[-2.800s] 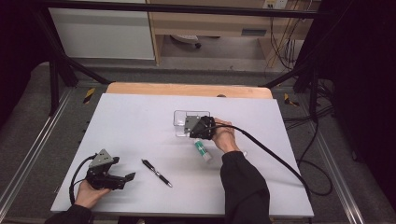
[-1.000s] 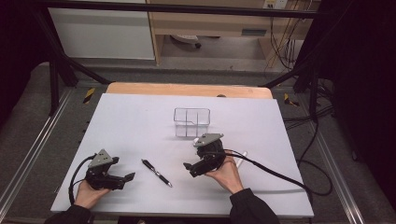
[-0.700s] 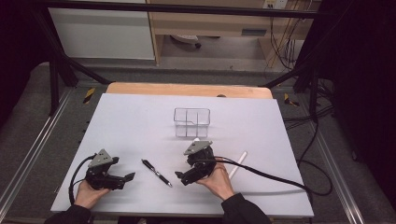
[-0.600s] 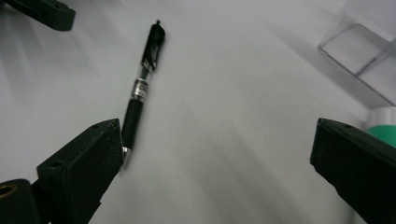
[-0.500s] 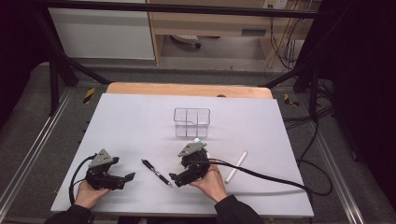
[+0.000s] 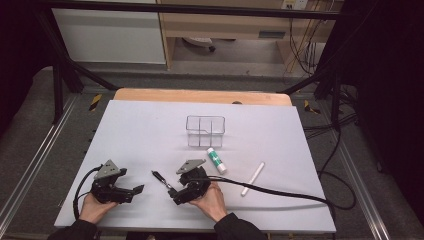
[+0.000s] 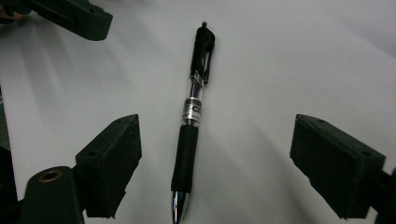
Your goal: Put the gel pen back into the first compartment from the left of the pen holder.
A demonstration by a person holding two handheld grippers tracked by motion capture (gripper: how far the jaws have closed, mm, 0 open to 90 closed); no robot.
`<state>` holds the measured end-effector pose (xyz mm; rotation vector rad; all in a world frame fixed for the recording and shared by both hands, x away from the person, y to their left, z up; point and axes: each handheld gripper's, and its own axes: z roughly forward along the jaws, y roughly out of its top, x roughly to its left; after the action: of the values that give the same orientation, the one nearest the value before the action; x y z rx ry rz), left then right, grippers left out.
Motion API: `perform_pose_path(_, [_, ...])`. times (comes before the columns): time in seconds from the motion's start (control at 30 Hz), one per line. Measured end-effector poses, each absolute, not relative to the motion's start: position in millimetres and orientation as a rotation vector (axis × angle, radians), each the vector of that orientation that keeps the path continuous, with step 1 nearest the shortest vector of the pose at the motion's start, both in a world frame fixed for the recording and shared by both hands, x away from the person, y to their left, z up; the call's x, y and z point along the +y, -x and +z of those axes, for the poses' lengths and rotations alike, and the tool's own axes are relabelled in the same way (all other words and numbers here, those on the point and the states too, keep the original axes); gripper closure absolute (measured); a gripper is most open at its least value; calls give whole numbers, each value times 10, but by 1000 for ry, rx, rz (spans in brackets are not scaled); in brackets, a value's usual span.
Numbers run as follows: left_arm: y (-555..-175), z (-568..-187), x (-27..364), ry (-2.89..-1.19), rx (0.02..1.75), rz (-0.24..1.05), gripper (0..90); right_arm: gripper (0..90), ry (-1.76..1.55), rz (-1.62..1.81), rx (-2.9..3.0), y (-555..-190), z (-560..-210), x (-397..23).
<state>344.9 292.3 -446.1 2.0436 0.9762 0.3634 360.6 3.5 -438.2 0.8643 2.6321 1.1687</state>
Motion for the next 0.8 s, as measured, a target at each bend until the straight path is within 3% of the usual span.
perform_pose_path(0.17, [-3448, -4461, 2912, -2047, 976, 364, 55, 255, -862, 1164, 2652, -3572, -4436, 52])
perform_pose_path(0.6, [-3447, -4458, 2917, -2047, 975, 366, 54, 612, -791, 1163, 2677, -3523, -4504, 70])
perform_pose_path(0.8, [-3447, -4458, 2912, -2048, 974, 367, 55, 726, -748, 1158, 2681, -3493, -4519, 72])
